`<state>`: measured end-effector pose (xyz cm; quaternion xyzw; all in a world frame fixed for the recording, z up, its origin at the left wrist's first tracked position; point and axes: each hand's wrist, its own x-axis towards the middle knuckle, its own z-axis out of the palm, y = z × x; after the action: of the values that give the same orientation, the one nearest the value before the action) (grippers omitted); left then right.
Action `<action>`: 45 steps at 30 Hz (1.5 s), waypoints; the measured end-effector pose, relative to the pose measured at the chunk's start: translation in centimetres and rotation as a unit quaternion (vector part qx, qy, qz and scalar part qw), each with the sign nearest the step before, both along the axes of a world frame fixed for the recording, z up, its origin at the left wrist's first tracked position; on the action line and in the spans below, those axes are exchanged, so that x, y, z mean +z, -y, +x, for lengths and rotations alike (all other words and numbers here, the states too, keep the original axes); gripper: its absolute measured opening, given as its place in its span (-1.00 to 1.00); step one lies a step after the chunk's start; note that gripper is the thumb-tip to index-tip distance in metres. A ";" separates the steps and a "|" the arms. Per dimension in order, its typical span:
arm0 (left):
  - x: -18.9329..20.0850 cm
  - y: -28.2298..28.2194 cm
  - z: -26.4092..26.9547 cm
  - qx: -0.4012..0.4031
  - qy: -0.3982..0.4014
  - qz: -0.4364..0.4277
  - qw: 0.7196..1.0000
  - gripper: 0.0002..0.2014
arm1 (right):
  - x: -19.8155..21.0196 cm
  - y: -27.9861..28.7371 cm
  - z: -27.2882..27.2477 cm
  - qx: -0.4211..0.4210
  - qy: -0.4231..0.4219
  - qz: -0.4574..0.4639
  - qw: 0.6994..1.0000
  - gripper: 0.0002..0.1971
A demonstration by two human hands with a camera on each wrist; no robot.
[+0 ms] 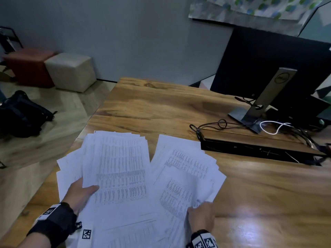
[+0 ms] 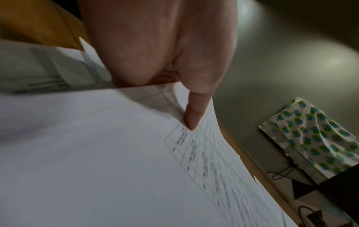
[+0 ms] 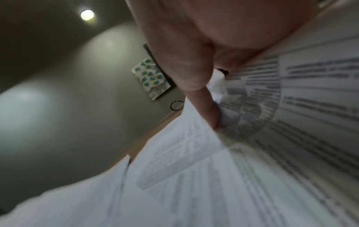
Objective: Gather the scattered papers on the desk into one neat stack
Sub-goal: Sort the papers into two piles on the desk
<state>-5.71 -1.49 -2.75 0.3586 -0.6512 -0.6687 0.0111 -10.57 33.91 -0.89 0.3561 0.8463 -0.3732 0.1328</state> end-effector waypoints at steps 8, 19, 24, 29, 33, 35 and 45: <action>0.6 -0.2 -0.1 0.004 0.005 0.032 0.999 -0.49 | 0.9 -2.2 -4.4 -0.023 -0.078 0.024 0.996 -0.37; 3.5 -2.3 0.3 0.024 -0.005 0.026 0.999 -0.41 | -2.2 0.8 -6.4 0.026 0.124 0.089 0.988 -0.18; 2.2 -1.4 0.3 0.018 0.004 0.023 1.000 -0.46 | -1.9 1.2 -6.4 0.002 0.135 0.047 0.990 -0.48; 1.0 -0.5 0.3 -0.002 -0.003 0.015 1.000 -0.63 | -1.8 1.5 -5.7 -0.004 0.020 0.004 1.000 -0.79; 0.8 -0.3 0.3 -0.009 -0.002 0.015 1.000 -0.63 | -0.1 0.4 -5.4 -0.005 -0.085 -0.065 0.994 -0.77; 0.5 -0.2 0.3 -0.007 0.003 0.012 1.000 -0.63 | 1.3 -0.6 -5.5 -0.016 -0.107 -0.155 0.982 -0.71; -0.2 0.2 0.1 0.001 0.004 0.012 1.000 -0.61 | 7.4 -2.7 -5.9 0.122 -0.136 -0.347 0.920 -0.81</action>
<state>-5.61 -1.66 -2.97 0.3622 -0.6430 -0.6748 0.0054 -16.51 36.56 6.47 0.1271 0.7103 -0.6694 0.1768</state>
